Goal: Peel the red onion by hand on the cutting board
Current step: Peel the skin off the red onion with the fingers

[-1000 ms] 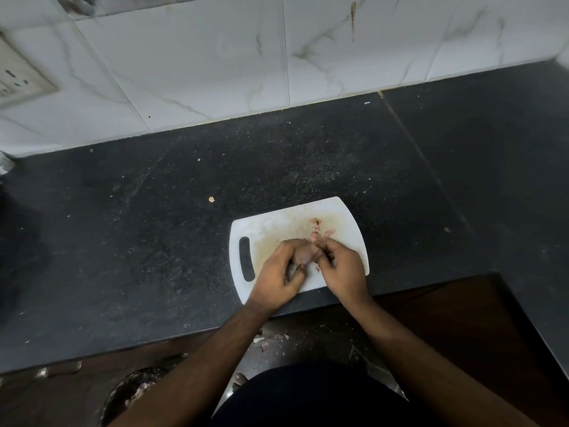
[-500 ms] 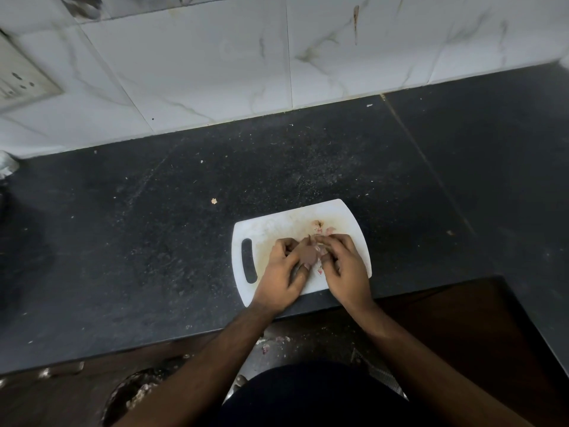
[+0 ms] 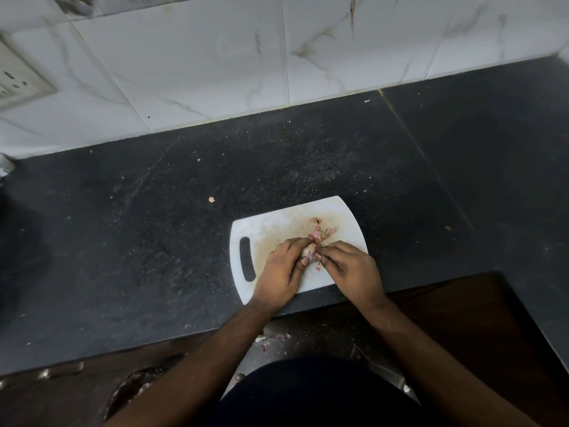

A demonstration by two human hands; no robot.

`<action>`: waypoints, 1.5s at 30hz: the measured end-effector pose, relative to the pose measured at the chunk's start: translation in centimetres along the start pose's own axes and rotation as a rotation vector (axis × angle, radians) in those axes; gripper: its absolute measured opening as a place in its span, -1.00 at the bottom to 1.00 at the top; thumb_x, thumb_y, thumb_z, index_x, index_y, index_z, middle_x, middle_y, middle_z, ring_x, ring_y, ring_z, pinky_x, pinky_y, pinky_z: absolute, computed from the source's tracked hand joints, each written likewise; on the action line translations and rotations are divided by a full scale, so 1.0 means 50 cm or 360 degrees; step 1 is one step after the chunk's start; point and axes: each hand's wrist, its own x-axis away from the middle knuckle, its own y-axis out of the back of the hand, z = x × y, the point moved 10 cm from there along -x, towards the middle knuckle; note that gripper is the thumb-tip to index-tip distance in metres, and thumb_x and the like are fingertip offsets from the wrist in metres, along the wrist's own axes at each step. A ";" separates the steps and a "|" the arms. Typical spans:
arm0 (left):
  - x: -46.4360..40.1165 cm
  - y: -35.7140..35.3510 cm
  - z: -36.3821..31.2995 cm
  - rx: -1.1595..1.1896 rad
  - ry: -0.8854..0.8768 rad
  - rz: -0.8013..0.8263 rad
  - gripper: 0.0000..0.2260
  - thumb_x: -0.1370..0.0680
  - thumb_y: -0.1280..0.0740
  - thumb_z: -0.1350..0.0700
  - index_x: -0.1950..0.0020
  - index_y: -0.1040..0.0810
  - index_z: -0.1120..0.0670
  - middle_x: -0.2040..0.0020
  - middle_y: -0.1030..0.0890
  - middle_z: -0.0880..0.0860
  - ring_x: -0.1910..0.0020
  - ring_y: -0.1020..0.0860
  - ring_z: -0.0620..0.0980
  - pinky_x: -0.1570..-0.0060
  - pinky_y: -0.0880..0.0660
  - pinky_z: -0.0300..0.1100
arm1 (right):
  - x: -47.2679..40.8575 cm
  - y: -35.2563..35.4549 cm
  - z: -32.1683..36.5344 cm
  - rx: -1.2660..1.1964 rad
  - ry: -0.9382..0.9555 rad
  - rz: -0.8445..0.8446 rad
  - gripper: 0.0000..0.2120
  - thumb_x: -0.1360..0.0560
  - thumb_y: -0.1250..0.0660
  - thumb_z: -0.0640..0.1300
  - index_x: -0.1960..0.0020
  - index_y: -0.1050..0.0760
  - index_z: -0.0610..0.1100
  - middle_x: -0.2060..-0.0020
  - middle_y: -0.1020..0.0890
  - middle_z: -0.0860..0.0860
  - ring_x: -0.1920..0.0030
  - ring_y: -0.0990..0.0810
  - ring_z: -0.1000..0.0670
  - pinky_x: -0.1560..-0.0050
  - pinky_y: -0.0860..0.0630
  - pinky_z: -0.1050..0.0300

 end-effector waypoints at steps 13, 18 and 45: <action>-0.006 -0.004 0.006 -0.0001 0.0062 -0.0008 -0.63 -0.71 -0.20 -0.05 -0.51 -0.43 -0.01 -0.34 -0.54 -0.03 -0.29 -0.49 -0.07 -0.29 -0.43 -0.02 | 0.009 0.008 -0.016 0.0014 -0.0142 -0.0072 -0.79 -0.53 -0.49 -0.13 -0.17 -0.71 -0.04 -0.02 -0.73 0.13 -0.03 -0.68 0.14 0.02 -0.64 0.12; -0.007 -0.005 0.011 0.0031 0.0084 -0.0018 -0.65 -0.70 -0.24 -0.03 -0.48 -0.43 -0.04 -0.29 -0.56 -0.05 -0.23 -0.52 -0.04 -0.23 -0.46 0.05 | 0.013 0.001 -0.030 -0.0091 -0.0350 -0.0177 -0.80 -0.46 -0.53 -0.14 -0.08 -0.74 -0.07 0.05 -0.74 0.13 0.06 -0.70 0.14 0.07 -0.66 0.05; -0.007 0.002 0.002 0.0036 0.0017 -0.0059 -0.69 -0.67 -0.29 0.04 -0.42 -0.48 0.02 -0.26 -0.58 -0.02 -0.18 -0.54 -0.04 -0.19 -0.47 -0.01 | 0.015 -0.021 -0.044 -0.0150 -0.0767 -0.0088 -0.82 -0.54 -0.43 0.13 0.07 -0.59 0.02 0.22 -0.68 0.21 0.17 -0.65 0.18 0.14 -0.56 0.12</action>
